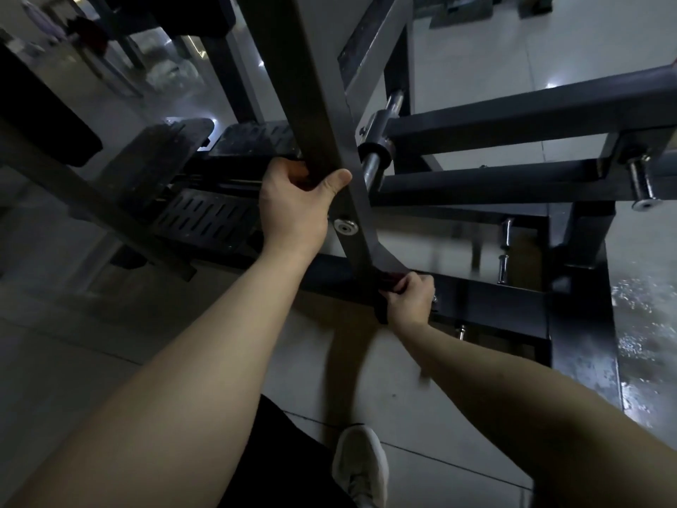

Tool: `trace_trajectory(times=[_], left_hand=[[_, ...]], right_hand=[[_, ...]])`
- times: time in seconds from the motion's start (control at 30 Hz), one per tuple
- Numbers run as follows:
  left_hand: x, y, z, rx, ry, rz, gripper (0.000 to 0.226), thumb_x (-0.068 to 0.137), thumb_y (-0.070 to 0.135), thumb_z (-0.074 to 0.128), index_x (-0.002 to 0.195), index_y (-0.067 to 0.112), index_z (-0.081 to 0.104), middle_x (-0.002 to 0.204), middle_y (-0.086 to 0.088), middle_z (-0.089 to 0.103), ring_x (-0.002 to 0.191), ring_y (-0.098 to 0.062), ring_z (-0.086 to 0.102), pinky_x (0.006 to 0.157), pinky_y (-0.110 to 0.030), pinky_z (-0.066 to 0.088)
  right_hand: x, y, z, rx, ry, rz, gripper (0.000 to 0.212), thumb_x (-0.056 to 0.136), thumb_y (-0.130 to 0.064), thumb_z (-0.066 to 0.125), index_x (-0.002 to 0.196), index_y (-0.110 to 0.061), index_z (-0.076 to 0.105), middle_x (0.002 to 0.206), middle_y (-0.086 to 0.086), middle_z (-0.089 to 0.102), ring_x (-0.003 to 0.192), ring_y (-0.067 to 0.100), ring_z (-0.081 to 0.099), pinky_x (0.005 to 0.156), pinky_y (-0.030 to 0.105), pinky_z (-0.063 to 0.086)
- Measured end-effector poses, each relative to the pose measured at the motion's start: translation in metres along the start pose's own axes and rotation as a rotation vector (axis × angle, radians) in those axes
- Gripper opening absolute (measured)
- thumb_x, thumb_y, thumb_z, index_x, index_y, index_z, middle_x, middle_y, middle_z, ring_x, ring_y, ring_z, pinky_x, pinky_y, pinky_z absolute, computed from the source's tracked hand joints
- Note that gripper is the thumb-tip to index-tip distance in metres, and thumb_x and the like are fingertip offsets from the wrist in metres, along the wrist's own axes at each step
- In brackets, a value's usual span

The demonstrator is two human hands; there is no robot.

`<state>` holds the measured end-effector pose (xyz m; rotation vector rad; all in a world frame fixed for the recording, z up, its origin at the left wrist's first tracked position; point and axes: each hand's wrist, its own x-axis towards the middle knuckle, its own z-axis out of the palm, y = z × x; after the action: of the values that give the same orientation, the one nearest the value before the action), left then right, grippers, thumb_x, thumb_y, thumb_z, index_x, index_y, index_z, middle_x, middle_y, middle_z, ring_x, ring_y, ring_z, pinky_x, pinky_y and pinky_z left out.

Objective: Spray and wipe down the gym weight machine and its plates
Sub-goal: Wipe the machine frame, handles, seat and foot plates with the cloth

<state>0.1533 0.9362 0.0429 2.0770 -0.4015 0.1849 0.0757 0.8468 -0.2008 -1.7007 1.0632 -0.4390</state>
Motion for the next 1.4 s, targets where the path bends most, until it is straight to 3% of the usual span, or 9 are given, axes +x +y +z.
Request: trace_trajectory(times=[0.2,0.27,0.4,0.53,0.7,0.8,0.93,1.17,1.4], left_hand=[[-0.004,0.005,-0.002,-0.014,0.0,-0.024,0.041,0.075,0.043,0.087,0.099,0.023,0.06,0.089,0.013,0.065,0.083,0.005,0.061,0.064,-0.005,0.042],[-0.003,0.006,-0.003,-0.009,0.001,-0.033,0.04,0.074,0.044,0.088,0.096,0.024,0.06,0.087,0.014,0.066,0.081,0.006,0.061,0.063,-0.005,0.042],[0.001,0.007,-0.004,0.002,-0.011,-0.053,0.044,0.072,0.047,0.089,0.097,0.022,0.064,0.09,0.011,0.068,0.083,0.002,0.064,0.064,-0.009,0.044],[0.002,0.005,-0.005,0.015,-0.034,-0.058,0.045,0.072,0.048,0.088,0.099,0.022,0.063,0.094,0.01,0.068,0.083,0.003,0.063,0.062,-0.008,0.043],[0.007,0.004,-0.007,0.037,-0.051,-0.048,0.047,0.071,0.049,0.088,0.1,0.023,0.062,0.093,0.011,0.066,0.086,0.002,0.062,0.065,-0.011,0.042],[0.007,0.004,-0.007,0.038,-0.049,-0.043,0.048,0.07,0.05,0.088,0.099,0.022,0.062,0.092,0.01,0.067,0.086,0.001,0.063,0.067,-0.014,0.043],[0.007,0.003,-0.008,0.052,-0.062,-0.028,0.046,0.071,0.05,0.088,0.096,0.024,0.059,0.089,0.012,0.064,0.083,0.003,0.061,0.063,-0.007,0.041],[0.011,0.001,-0.01,0.076,-0.089,-0.008,0.05,0.072,0.054,0.086,0.1,0.021,0.061,0.096,0.009,0.066,0.087,-0.002,0.063,0.067,-0.015,0.045],[0.01,-0.001,-0.008,0.083,-0.081,0.011,0.048,0.072,0.053,0.086,0.096,0.023,0.058,0.09,0.01,0.064,0.085,-0.001,0.063,0.07,-0.018,0.05]], right_hand=[[-0.006,-0.018,-0.007,-0.074,-0.023,-0.005,0.03,0.083,-0.001,0.072,0.071,-0.018,0.05,0.102,0.002,0.043,0.104,0.029,0.047,0.093,0.035,0.043],[-0.011,-0.039,-0.004,0.019,-0.012,-0.012,0.03,0.082,-0.004,0.075,0.072,-0.019,0.051,0.1,-0.001,0.047,0.1,0.023,0.05,0.094,0.038,0.048],[-0.023,-0.08,0.005,0.24,0.042,0.022,0.032,0.082,-0.006,0.077,0.074,-0.02,0.049,0.097,0.0,0.053,0.086,0.014,0.056,0.085,0.029,0.049],[-0.022,-0.074,0.015,0.196,0.053,0.042,0.026,0.081,-0.003,0.075,0.077,-0.017,0.053,0.1,-0.002,0.051,0.09,0.015,0.055,0.092,0.033,0.052],[-0.02,-0.06,0.022,0.03,0.081,-0.039,0.027,0.082,-0.002,0.073,0.076,-0.014,0.05,0.101,-0.001,0.042,0.099,0.022,0.046,0.087,0.026,0.038],[-0.019,-0.059,0.025,0.007,0.109,-0.069,0.023,0.082,0.004,0.067,0.078,-0.011,0.05,0.104,0.003,0.041,0.103,0.022,0.042,0.092,0.031,0.044],[-0.022,-0.062,0.028,0.063,0.167,-0.049,0.033,0.08,0.002,0.07,0.07,-0.016,0.043,0.103,0.003,0.041,0.1,0.019,0.038,0.095,0.039,0.046],[-0.044,-0.051,0.023,0.208,0.028,-0.047,0.025,0.087,-0.013,0.076,0.079,-0.023,0.055,0.107,-0.004,0.047,0.106,0.017,0.051,0.095,0.029,0.045],[-0.029,-0.047,0.051,0.339,0.091,0.393,0.023,0.084,-0.013,0.078,0.079,-0.018,0.057,0.099,0.003,0.064,0.089,0.017,0.062,0.089,0.04,0.056]])
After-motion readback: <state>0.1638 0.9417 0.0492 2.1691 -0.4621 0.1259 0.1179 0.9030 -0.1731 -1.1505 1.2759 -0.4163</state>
